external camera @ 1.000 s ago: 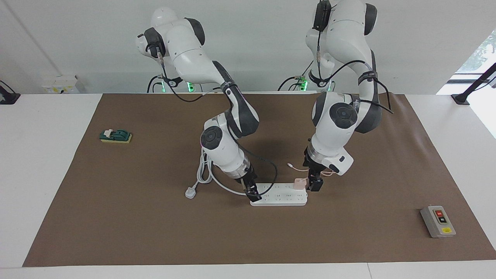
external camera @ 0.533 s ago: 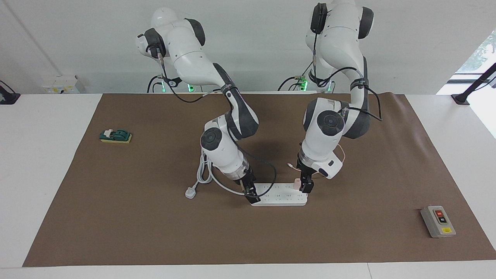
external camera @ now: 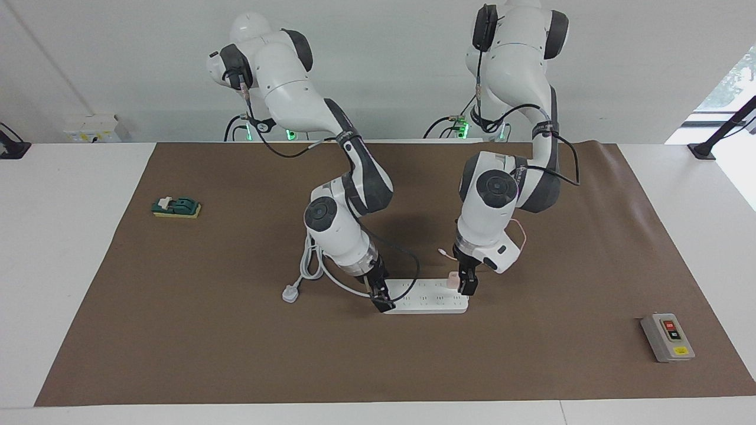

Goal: Unplug charger and place it aside

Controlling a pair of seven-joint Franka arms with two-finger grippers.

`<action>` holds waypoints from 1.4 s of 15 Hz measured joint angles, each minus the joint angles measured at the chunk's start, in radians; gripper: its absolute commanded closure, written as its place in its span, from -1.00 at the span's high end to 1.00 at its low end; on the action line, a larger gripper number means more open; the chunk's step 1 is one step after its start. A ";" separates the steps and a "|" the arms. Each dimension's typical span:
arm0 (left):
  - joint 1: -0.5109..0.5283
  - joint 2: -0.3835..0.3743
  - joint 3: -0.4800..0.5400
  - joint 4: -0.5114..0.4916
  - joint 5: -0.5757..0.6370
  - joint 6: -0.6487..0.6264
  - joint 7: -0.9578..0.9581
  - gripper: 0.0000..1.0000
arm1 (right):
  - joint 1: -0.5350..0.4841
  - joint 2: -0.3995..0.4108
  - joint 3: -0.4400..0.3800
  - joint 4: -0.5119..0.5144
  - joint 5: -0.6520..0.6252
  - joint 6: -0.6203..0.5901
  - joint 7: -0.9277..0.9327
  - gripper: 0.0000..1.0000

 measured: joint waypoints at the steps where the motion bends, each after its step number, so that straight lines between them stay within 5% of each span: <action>1: -0.001 0.000 0.000 -0.006 0.001 0.010 -0.001 1.00 | 0.000 0.001 0.000 0.001 0.002 0.001 0.000 1.00; 8: -0.003 0.000 0.000 -0.035 0.008 0.072 -0.015 0.87 | -0.004 0.022 -0.001 0.022 0.003 0.011 0.000 1.00; 11: -0.004 0.000 0.000 -0.045 0.019 0.077 -0.017 0.24 | -0.014 0.035 0.000 0.027 0.007 0.016 0.000 0.95; 13: -0.010 0.000 0.000 -0.056 0.026 0.080 -0.017 -0.64 | -0.017 0.035 0.000 0.029 0.012 0.008 0.000 -0.33; 14: -0.014 0.000 0.000 -0.059 0.029 0.082 -0.017 -1.00 | -0.017 0.035 0.000 0.029 0.012 0.007 0.000 -0.56; 16: -0.020 0.000 0.002 -0.062 0.038 0.102 -0.017 -1.00 | -0.019 0.034 0.000 0.031 0.018 -0.004 -0.003 -1.00; 21: -0.020 0.000 0.003 -0.063 0.040 0.112 -0.017 -1.00 | -0.023 0.036 0.000 0.031 0.044 -0.007 -0.021 -1.00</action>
